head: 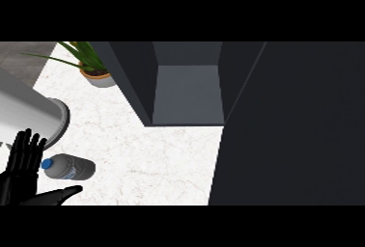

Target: Pick up the bottled water, place it into the cabinet and close the cabinet

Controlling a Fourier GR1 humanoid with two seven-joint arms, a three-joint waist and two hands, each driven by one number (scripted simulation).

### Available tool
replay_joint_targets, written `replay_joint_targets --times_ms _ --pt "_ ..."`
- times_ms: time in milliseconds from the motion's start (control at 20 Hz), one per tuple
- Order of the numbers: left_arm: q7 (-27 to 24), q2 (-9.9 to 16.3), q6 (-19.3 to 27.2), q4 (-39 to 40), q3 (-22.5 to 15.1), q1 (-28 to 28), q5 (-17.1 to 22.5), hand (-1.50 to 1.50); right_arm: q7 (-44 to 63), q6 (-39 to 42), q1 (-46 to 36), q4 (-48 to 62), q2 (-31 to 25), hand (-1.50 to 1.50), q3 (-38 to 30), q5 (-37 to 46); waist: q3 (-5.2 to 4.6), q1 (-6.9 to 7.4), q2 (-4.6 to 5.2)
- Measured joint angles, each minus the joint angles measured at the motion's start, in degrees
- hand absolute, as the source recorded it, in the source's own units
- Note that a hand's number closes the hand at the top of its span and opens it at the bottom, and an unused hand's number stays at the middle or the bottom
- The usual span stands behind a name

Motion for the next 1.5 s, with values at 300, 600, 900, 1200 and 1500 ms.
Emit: replay_joint_targets --times_ms 300,600,900,1200,1500 --pt "-7.5 -0.3 0.7 9.4 -0.8 -1.2 -2.1 -1.50 0.0 -1.2 -0.2 -0.1 -1.1 -1.50 1.0 0.2 -0.01 0.01 0.01" --pt "-12.2 0.6 2.0 17.8 -0.4 -4.3 -2.8 -1.50 -0.3 -2.7 -0.5 0.2 -1.3 -1.50 2.0 0.3 -0.01 0.06 0.03" --pt "-18.7 0.8 3.8 26.2 -0.1 -6.2 -3.9 -1.50 0.5 -2.6 -1.8 0.1 -2.3 -1.50 1.2 0.1 -0.02 0.08 0.06" --pt "-24.5 1.9 4.6 34.4 0.7 -8.7 -3.8 -1.50 1.8 -3.6 -2.8 -0.2 -2.7 -1.50 1.8 0.3 -0.03 0.08 0.05" --pt "-29.4 3.2 2.2 40.5 1.4 -10.0 -2.2 -1.50 1.9 -4.8 -3.1 -0.3 -3.4 -1.50 2.5 0.5 -0.03 0.01 0.02"
